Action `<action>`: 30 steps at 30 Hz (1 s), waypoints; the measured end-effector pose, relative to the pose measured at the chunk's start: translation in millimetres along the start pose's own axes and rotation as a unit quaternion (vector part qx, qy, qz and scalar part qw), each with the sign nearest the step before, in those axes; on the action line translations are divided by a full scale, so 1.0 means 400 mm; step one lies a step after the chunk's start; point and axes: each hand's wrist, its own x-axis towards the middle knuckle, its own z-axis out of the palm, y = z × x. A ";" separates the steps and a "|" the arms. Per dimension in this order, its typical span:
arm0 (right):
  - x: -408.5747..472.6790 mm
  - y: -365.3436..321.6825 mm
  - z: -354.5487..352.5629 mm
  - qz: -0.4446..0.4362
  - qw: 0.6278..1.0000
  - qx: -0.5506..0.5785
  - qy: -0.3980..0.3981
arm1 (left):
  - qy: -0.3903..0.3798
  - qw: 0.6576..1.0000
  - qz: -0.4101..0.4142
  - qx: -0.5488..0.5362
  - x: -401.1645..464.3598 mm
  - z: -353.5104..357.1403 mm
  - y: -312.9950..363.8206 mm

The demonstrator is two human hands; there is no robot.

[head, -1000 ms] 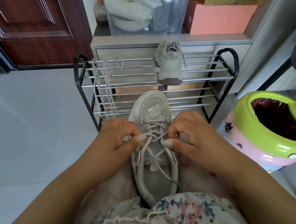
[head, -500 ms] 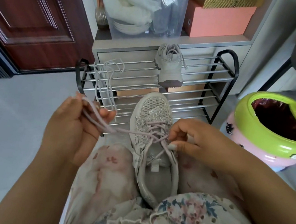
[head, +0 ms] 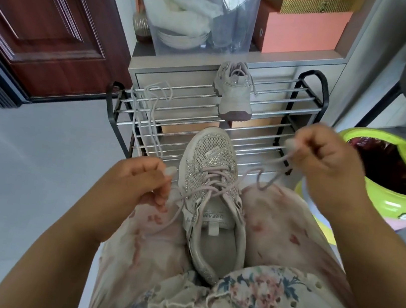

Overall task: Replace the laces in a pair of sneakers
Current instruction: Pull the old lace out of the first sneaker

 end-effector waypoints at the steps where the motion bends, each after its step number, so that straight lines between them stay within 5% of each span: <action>1: 0.009 -0.004 -0.016 0.008 0.999 0.024 0.040 | 0.011 1.000 0.000 0.008 0.003 0.004 0.001; 2: 0.017 -0.006 -0.032 0.014 0.999 0.025 0.042 | 0.030 0.999 -0.001 0.023 0.007 0.010 0.001; 7: 0.010 -0.008 -0.001 -0.031 0.977 -0.100 -0.187 | 0.091 0.987 0.009 0.131 0.031 0.057 0.006; 21: 0.005 -0.021 0.126 0.101 0.937 -0.156 -0.296 | 0.067 0.993 -0.041 0.090 0.070 0.125 -0.018; 30: 0.019 -0.060 0.119 0.091 0.876 -0.236 -0.410 | 0.029 0.995 -0.049 0.085 0.069 0.136 -0.033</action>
